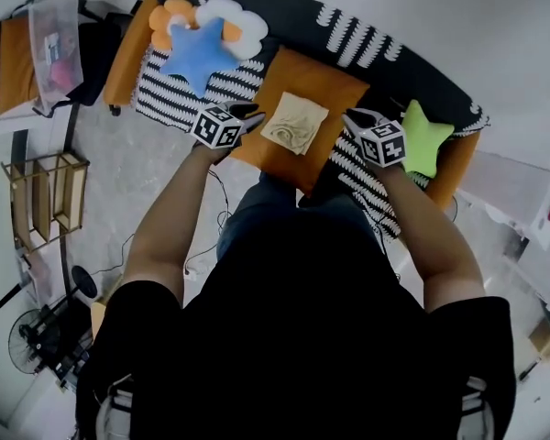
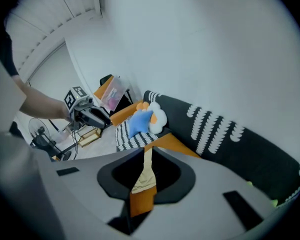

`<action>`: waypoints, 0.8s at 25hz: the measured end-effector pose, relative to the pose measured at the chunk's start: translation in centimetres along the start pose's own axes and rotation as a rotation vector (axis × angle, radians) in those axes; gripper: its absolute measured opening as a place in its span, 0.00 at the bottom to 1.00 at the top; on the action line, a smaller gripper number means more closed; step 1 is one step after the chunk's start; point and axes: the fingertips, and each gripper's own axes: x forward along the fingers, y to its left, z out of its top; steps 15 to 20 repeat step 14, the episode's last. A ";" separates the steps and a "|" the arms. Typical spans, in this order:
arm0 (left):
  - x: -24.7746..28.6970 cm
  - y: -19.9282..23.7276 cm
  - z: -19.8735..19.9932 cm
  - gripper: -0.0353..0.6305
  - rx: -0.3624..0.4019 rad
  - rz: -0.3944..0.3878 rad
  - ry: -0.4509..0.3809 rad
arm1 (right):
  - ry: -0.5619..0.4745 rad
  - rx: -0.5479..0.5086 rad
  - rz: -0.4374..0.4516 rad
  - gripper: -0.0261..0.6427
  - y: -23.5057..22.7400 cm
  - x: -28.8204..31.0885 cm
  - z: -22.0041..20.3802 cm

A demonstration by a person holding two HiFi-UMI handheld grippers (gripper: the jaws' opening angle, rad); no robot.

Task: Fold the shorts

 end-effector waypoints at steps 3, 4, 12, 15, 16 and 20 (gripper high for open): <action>-0.3 0.3 1.0 0.25 0.008 0.007 -0.026 | -0.072 0.002 -0.014 0.11 -0.8 -1.1 2.1; -0.6 0.1 1.7 0.25 0.009 0.009 -0.036 | -0.095 -0.003 -0.021 0.11 -1.0 -2.0 3.1; -5.8 -9.6 8.8 0.25 0.032 0.032 -0.111 | -0.220 -0.076 -0.058 0.11 1.0 -17.1 9.2; -6.8 -12.1 9.9 0.25 0.055 0.031 -0.101 | -0.246 -0.087 -0.070 0.11 1.6 -20.9 10.1; -6.8 -12.1 9.9 0.25 0.055 0.031 -0.101 | -0.246 -0.087 -0.070 0.11 1.6 -20.9 10.1; -6.8 -12.1 9.9 0.25 0.055 0.031 -0.101 | -0.246 -0.087 -0.070 0.11 1.6 -20.9 10.1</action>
